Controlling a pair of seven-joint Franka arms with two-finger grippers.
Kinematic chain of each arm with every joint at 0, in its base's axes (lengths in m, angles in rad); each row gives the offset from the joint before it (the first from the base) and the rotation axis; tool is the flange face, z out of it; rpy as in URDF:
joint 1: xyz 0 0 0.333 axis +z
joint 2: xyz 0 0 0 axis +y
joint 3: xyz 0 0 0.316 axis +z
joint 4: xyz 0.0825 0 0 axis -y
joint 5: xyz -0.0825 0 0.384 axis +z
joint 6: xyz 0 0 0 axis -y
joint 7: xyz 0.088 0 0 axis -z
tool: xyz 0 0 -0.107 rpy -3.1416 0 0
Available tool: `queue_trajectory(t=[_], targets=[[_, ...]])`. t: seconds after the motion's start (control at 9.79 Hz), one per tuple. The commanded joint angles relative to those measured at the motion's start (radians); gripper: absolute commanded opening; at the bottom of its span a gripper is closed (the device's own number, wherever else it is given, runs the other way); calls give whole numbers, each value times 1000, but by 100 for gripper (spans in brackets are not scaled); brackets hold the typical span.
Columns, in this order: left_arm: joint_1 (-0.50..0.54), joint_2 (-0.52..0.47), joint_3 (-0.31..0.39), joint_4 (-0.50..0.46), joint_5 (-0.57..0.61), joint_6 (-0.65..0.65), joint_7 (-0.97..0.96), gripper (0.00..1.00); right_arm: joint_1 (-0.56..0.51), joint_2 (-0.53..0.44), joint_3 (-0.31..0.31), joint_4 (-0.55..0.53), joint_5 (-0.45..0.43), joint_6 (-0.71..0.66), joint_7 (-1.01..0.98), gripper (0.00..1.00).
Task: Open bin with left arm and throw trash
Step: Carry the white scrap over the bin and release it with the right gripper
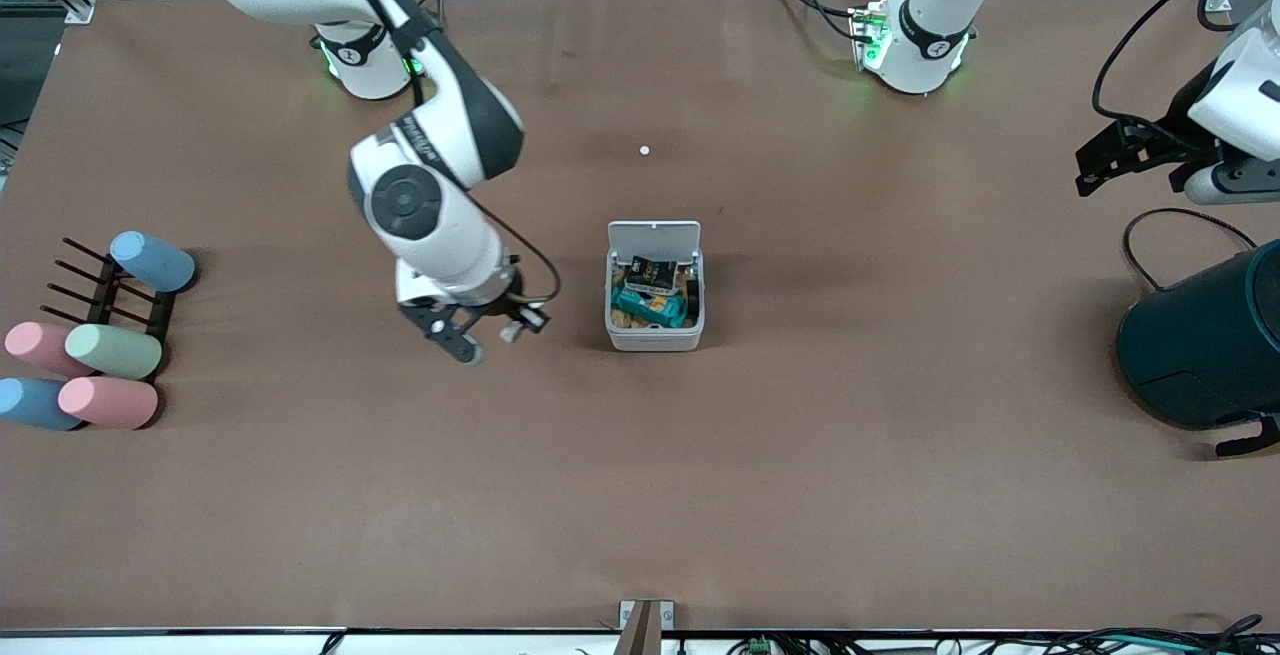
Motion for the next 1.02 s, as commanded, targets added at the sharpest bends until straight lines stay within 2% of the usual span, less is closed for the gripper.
queue_trajectory(t=[0.0,0.51,0.61,0.72,0.82,0.92], targets=[[-21,0,30,19,3,-4,17,100,81,106,-3,141,2,-2,109,0],[-2,43,33,70,-20,-12,21,100,189,125,-3,156,8,-8,120,0],[-1,43,33,70,-20,-12,22,100,210,132,-3,151,8,-6,125,1],[1,43,33,70,-20,-12,27,100,215,143,-3,151,8,-3,125,7],[1,43,33,70,-20,-12,25,100,212,149,-3,151,8,-3,123,32],[1,44,33,70,-21,-12,24,100,214,152,-4,151,7,-8,116,73]])
